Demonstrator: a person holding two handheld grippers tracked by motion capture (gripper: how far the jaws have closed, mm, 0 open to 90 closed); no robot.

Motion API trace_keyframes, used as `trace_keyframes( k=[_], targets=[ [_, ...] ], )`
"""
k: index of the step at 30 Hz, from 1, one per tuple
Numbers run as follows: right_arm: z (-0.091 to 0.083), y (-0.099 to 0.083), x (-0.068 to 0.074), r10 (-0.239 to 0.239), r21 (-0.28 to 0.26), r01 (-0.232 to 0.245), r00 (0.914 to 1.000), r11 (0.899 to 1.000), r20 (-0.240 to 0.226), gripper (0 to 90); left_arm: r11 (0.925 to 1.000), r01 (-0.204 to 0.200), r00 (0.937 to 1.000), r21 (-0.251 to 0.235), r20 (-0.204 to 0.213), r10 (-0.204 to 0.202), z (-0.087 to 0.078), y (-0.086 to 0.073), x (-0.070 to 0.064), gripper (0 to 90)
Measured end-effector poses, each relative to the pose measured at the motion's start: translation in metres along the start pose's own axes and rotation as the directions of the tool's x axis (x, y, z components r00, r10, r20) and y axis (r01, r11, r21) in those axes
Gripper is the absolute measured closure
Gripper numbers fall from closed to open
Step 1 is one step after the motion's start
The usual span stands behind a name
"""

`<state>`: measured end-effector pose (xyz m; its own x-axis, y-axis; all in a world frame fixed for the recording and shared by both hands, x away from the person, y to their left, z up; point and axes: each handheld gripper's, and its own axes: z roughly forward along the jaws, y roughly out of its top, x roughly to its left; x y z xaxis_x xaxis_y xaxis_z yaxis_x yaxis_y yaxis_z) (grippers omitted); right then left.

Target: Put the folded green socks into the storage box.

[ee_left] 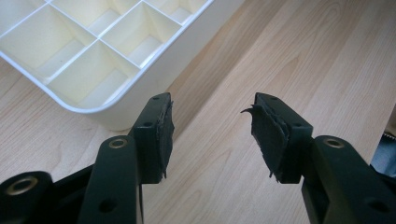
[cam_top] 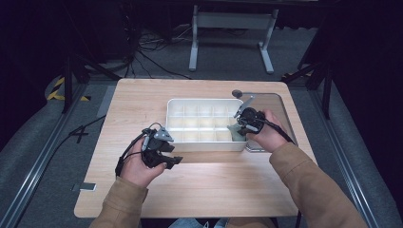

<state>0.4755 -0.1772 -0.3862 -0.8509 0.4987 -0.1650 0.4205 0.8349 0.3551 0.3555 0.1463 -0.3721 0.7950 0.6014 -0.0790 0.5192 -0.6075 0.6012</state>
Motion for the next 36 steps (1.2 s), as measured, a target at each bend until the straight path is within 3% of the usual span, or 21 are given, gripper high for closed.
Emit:
trace_keyframes(
  k=[7,18,21,23,28,32,33,36],
  targets=[
    [0.01,-0.002,0.002,0.005,0.055,-0.003,0.9995,0.998,-0.031,80.3,1.0,0.0,1.0,0.002,0.001,0.0,0.002,0.001,-0.001,48.9],
    [0.01,-0.005,0.0,0.047,0.046,-0.045,0.9972,0.998,-0.057,77.3,0.9999,-0.005,1.0,0.012,0.007,0.005,0.003,0.001,-0.002,48.7],
    [0.007,-0.004,-0.002,0.074,0.029,-0.072,0.9941,0.997,-0.079,68.3,1.0,-0.004,1.0,0.007,0.005,0.004,0.003,0.0,-0.001,48.7],
    [0.002,-0.004,-0.005,0.105,-0.005,-0.106,0.9907,0.994,-0.086,56.2,0.9999,-0.005,1.0,0.011,0.005,0.005,0.003,0.0,-0.001,48.6],
    [-0.002,0.003,-0.012,0.131,-0.065,-0.138,0.985,0.988,-0.113,48.1,0.9998,-0.007,1.0,0.017,0.006,0.007,0.003,0.0,-0.002,48.4],
    [0.005,0.007,-0.016,0.159,-0.066,-0.169,0.9773,0.983,-0.14,49.0,0.9999,-0.005,1.0,0.015,0.006,0.005,0.003,0.0,-0.001,48.1],
    [0.009,0.008,-0.018,0.161,-0.051,-0.171,0.975,0.984,-0.153,61.5,0.9999,-0.003,1.0,0.012,0.006,0.003,0.003,0.0,-0.001,48.1],
    [0.01,0.008,-0.019,0.166,-0.032,-0.173,0.9743,0.984,-0.152,70.4,0.9999,-0.001,1.0,0.01,0.008,0.001,0.003,-0.001,-0.001,48.0]
  ],
)
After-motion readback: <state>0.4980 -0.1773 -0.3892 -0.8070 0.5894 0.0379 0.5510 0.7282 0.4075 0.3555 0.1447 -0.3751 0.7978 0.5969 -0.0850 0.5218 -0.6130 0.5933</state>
